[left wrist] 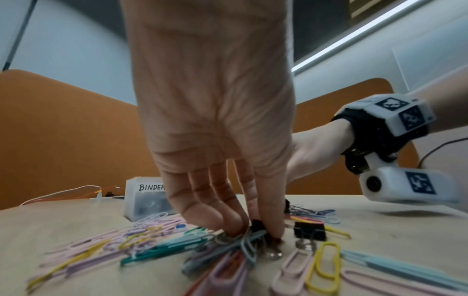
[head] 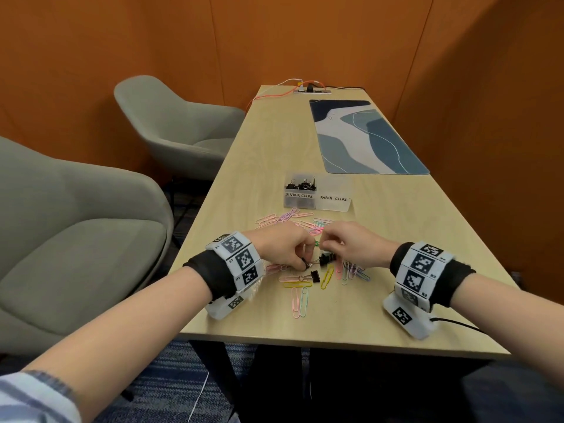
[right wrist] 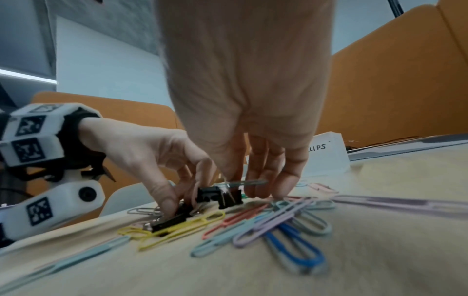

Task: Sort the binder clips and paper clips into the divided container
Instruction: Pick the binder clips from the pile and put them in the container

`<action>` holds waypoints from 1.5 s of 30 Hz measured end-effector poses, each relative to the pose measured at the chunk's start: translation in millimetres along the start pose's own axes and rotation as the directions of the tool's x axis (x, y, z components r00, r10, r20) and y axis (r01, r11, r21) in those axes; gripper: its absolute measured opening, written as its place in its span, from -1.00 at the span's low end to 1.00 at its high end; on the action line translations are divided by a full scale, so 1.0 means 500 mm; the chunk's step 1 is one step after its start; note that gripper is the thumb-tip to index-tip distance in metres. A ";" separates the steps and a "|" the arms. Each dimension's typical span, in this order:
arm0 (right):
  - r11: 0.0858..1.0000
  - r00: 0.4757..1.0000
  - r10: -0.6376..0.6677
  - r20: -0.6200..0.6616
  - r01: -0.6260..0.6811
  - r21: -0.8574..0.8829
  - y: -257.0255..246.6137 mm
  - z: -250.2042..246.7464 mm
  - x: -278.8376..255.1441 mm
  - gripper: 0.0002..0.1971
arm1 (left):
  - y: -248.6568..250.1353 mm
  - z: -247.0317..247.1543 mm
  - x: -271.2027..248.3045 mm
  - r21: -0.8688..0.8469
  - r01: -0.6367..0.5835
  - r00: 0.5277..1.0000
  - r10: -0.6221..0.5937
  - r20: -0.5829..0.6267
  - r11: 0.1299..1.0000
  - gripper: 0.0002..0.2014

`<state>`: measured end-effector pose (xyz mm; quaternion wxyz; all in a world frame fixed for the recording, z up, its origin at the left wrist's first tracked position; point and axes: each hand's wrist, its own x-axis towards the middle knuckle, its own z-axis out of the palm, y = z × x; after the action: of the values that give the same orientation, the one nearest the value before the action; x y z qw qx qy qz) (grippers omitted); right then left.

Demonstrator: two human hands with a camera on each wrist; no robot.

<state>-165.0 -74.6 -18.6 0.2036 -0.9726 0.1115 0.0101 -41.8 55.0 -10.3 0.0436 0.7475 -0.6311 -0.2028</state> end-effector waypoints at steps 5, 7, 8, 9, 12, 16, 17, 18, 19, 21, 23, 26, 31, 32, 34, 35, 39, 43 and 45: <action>0.983 0.990 0.117 -0.080 -0.104 0.150 0.010 -0.012 0.018 -0.87 | -0.005 -0.002 0.005 0.069 -0.016 0.998 0.020 -0.066 0.998 -0.87; 0.978 0.989 0.121 -0.082 -0.105 0.179 0.011 -0.026 0.017 -0.89 | -0.008 -0.001 0.006 0.086 -0.013 0.997 0.019 -0.070 0.996 -0.86; 0.979 0.992 0.106 -0.064 -0.092 0.183 0.011 -0.036 0.012 -0.86 | -0.010 -0.001 0.007 0.088 -0.008 0.998 0.014 -0.069 0.996 -0.84; 0.981 0.996 0.083 -0.031 -0.077 0.179 0.011 -0.045 0.006 -0.83 | -0.012 0.000 0.010 0.090 -0.005 0.998 0.011 -0.069 0.996 -0.84; 0.998 0.993 0.019 0.118 -0.025 0.051 0.004 -0.057 -0.018 -0.84 | -0.013 0.000 0.016 0.098 -0.015 0.996 0.024 -0.083 0.995 -0.86; 0.987 0.990 -0.007 0.141 0.030 -0.159 0.002 -0.020 -0.028 -0.75 | -0.008 0.002 0.021 0.052 -0.027 0.995 0.032 -0.100 0.998 -0.92; 0.987 0.992 -0.017 0.122 0.036 -0.157 0.005 -0.012 -0.026 -0.79 | -0.007 0.003 0.021 0.030 -0.025 0.994 0.028 -0.104 0.999 -0.93; 0.991 0.994 -0.016 0.106 0.030 -0.127 0.008 -0.008 -0.024 -0.84 | -0.007 0.003 0.020 -0.001 -0.022 0.994 0.022 -0.110 1.000 -0.93; 0.997 0.995 -0.001 0.098 0.008 -0.076 0.010 -0.009 -0.021 -0.88 | -0.007 0.003 0.018 -0.040 -0.020 0.993 0.015 -0.121 0.999 -0.93; 0.998 0.994 0.045 0.101 -0.050 0.049 0.012 -0.015 -0.015 -0.91 | -0.008 0.002 0.017 -0.109 -0.018 0.987 0.000 -0.159 0.994 -0.92; 0.981 0.993 0.084 0.083 -0.097 0.170 0.012 -0.025 -0.011 -0.89 | -0.007 -0.004 0.016 -0.145 -0.023 0.978 -0.008 -0.206 0.989 -0.88; 0.920 0.984 0.179 0.016 -0.173 0.351 0.011 -0.034 -0.009 -0.91 | -0.003 -0.017 0.012 -0.235 -0.004 0.973 -0.050 -0.223 0.972 -0.85; 0.789 0.945 0.305 0.121 -0.322 0.523 0.006 -0.027 -0.003 -0.76 | 0.006 -0.029 0.012 -0.365 0.083 0.970 -0.159 -0.185 0.927 -0.89; 0.765 0.940 0.299 0.163 -0.339 0.547 0.003 -0.025 -0.004 -0.73 | 0.007 -0.029 0.013 -0.347 0.096 0.972 -0.164 -0.170 0.933 -0.90; 0.780 0.935 0.282 0.215 -0.354 0.516 -0.003 -0.025 -0.006 -0.71 | 0.010 -0.028 0.013 -0.294 0.125 0.981 -0.163 -0.107 0.947 -0.87; 0.813 0.934 0.276 0.228 -0.353 0.462 -0.006 -0.025 -0.006 -0.73 | 0.013 -0.026 0.011 -0.258 0.138 0.985 -0.160 -0.069 0.956 -0.84; 0.965 0.960 0.209 0.186 -0.233 0.118 -0.015 -0.018 -0.015 -0.85 | 0.022 -0.008 0.005 -0.087 0.135 0.990 -0.133 0.038 0.987 -0.83; 0.996 0.987 0.066 0.146 -0.057 -0.070 -0.026 0.001 -0.018 -0.77 | 0.025 0.016 0.008 -0.027 0.112 0.992 -0.110 0.070 0.993 -0.56; 0.996 0.988 0.044 0.146 -0.032 -0.087 -0.025 0.007 -0.012 -0.78 | 0.028 0.021 0.011 0.000 0.085 0.995 -0.085 0.050 0.996 -0.59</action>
<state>-167.8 -60.7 -16.3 0.1696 -0.9747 0.1140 0.0909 -57.8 48.7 -16.9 0.0200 0.7683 -0.5995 -0.2234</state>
